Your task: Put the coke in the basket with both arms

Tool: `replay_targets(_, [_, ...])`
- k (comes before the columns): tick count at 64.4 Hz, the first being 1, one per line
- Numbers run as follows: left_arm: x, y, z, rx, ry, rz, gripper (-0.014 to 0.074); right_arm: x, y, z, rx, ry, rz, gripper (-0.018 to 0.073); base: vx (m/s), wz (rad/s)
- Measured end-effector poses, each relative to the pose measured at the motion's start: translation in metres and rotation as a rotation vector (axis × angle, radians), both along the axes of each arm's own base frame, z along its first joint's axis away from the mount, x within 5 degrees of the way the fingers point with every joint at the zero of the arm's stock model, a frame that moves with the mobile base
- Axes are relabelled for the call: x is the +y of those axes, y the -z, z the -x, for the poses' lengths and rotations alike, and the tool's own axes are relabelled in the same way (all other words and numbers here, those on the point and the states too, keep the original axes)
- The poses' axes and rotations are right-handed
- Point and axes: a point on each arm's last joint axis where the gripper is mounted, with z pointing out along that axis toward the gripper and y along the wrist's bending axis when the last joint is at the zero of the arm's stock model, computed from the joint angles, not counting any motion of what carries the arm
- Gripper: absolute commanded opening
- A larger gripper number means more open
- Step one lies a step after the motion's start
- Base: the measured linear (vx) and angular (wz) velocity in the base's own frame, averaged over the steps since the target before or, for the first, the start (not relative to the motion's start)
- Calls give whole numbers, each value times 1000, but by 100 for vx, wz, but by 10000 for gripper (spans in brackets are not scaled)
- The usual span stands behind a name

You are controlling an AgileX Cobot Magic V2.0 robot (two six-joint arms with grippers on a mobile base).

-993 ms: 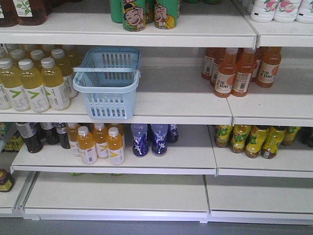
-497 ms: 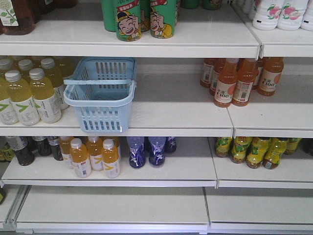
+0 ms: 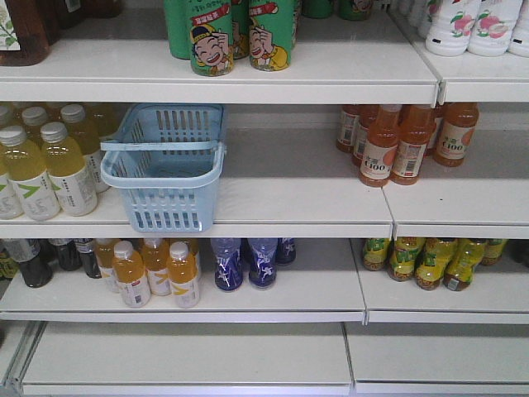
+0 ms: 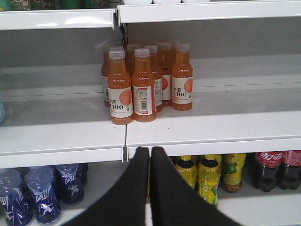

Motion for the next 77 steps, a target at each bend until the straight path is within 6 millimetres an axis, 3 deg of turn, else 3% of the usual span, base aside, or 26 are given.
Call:
replay_targets(56, [0, 0, 0, -3, 0, 19, -6, 0, 0, 0, 0, 0, 0, -5, 0, 0])
replay_targets(61, [-1, -1, 0, -15, 1, 130, -6, 0, 0, 0, 0, 0, 0, -5, 0, 0])
replay_targets(70, [-4, -6, 0, -69, 2, 615, -6, 0, 0, 0, 0, 0, 0, -5, 0, 0])
replay_targets(77, [-6, -7, -1, -77, 2, 835, -6, 0, 0, 0, 1, 0, 0, -5, 0, 0])
